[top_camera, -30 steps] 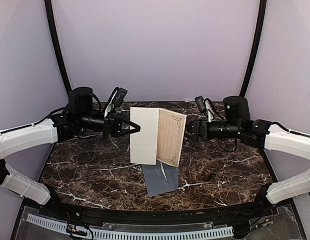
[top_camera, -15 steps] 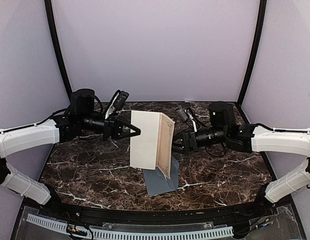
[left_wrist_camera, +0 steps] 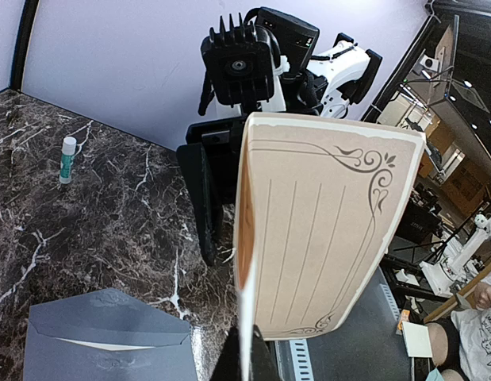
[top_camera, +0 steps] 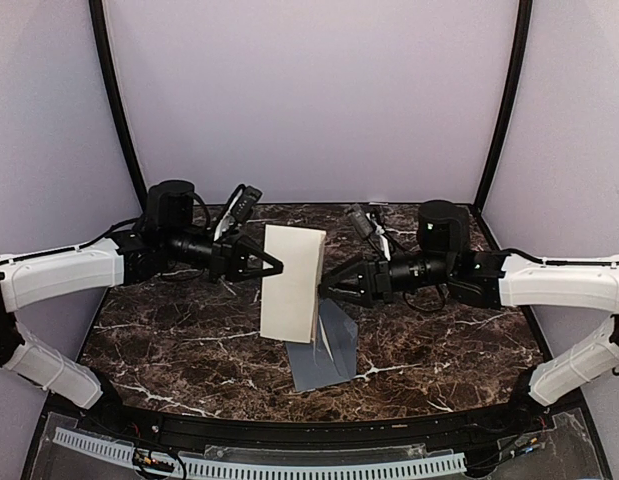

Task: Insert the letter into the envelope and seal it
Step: Fold the letter.

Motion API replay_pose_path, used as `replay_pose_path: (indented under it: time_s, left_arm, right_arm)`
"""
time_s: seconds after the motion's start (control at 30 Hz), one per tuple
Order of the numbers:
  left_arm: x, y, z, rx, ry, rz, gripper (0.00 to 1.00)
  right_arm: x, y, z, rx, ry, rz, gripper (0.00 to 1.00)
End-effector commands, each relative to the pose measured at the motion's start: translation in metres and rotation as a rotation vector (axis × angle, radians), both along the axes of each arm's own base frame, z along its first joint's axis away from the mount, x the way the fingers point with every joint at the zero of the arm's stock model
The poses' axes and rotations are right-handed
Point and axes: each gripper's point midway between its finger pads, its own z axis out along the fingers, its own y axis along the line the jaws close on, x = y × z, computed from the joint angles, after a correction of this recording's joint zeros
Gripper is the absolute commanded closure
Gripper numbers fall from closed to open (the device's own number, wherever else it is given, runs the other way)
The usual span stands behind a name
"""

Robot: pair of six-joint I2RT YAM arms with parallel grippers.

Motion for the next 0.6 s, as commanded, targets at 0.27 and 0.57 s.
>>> replay_pose_path:
  time_s: [0.27,0.57]
  left_arm:
    - [-0.004,0.0,0.002,-0.024,-0.012,-0.036,1.0]
    - [-0.006,0.0,0.002,-0.027,-0.006,-0.047,1.0]
  right_arm:
    - [-0.002,0.022,0.018,0.089,-0.038,0.032,0.63]
    - [-0.006,0.031,0.027,0.134,-0.044,0.036,0.86]
